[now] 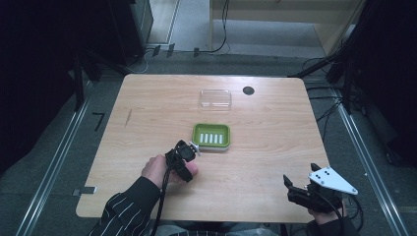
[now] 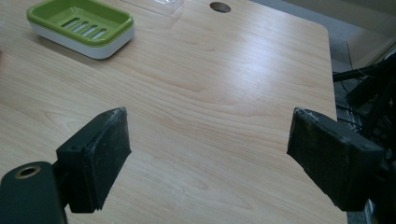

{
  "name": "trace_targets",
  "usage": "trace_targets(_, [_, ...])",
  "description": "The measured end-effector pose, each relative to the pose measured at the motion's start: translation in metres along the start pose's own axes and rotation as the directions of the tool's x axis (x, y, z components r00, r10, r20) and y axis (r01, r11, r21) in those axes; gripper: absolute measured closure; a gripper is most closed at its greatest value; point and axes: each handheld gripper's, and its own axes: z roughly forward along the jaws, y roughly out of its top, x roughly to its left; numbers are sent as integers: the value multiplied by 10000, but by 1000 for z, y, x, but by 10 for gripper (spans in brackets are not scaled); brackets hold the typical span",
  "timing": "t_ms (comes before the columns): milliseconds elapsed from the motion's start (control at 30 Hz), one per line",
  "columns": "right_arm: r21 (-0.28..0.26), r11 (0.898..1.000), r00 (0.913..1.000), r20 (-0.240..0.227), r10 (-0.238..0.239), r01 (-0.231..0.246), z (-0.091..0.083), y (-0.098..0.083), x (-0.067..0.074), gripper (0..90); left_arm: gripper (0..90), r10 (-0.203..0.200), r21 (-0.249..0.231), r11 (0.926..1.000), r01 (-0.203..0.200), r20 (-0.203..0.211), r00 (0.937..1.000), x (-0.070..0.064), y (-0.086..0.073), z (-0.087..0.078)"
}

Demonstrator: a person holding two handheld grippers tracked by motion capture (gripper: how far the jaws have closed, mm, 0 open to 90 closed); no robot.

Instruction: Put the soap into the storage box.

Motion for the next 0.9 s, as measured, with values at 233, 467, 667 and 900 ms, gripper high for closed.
trace_targets(233, [1,10000,10000,-8,8,-8,0,0,0,135,389,306,-31,9995,-306,-25,9995,-1,-1,-3])
trace_targets(467, [3,10000,10000,2,13,-13,0,0,0,135,388,632,-141,9979,-632,3,9980,-2,-1,-9])
trace_targets(667, [10,10000,10000,8,14,-14,0,0,1,135,388,971,-318,9948,-972,-33,9953,-2,3,-13])
trace_targets(900, [25,10000,10000,5,6,-6,0,0,1,135,388,1332,-201,9909,-1333,-78,9911,-1,9,-17])
